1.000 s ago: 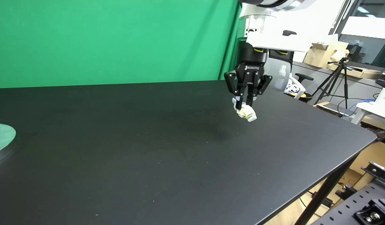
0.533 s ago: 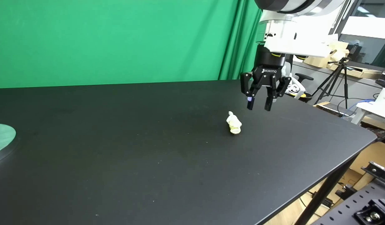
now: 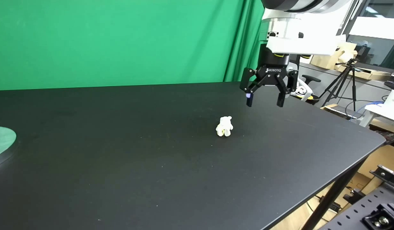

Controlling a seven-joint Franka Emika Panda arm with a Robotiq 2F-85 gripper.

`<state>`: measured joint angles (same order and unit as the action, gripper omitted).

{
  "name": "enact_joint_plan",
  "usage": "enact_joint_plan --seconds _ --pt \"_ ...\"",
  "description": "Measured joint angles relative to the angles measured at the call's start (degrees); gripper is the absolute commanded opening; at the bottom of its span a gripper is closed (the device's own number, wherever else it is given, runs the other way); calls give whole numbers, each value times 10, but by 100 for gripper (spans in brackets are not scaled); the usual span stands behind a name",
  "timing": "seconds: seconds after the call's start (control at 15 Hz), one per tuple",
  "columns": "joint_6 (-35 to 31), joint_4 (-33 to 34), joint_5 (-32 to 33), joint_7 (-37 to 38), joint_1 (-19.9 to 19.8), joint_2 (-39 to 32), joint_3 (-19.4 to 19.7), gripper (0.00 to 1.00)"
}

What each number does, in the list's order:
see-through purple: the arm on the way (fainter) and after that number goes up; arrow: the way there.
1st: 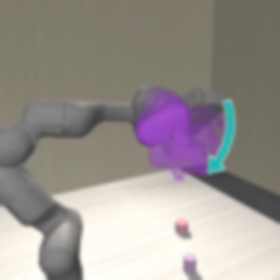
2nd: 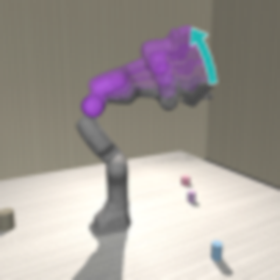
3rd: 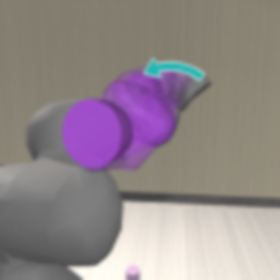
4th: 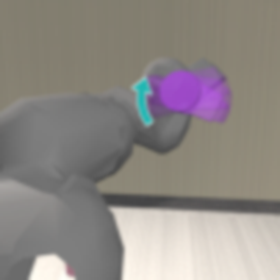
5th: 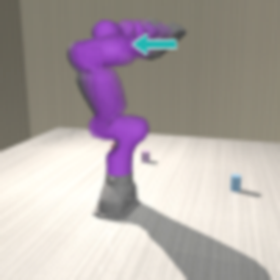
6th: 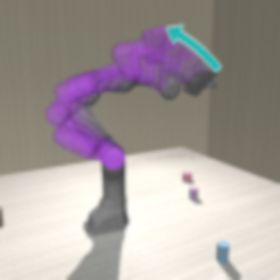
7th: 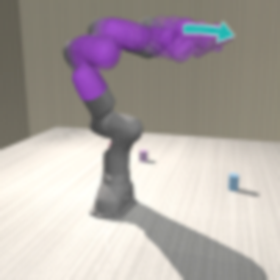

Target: Move the white object to the right slightly

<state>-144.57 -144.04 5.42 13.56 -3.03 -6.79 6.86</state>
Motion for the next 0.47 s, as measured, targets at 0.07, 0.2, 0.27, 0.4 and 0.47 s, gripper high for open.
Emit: enact_joint_plan --seconds 0.07,0.2,0.27,0.4,0.47 --pt "0 0 25 27 8 4 -1 100" --pt "1 0 86 98 26 15 -3 100" --pt "4 1 113 133 35 21 -6 100" --pt "15 1 130 173 48 32 -17 100" --pt "20 2 129 180 51 37 -25 100"
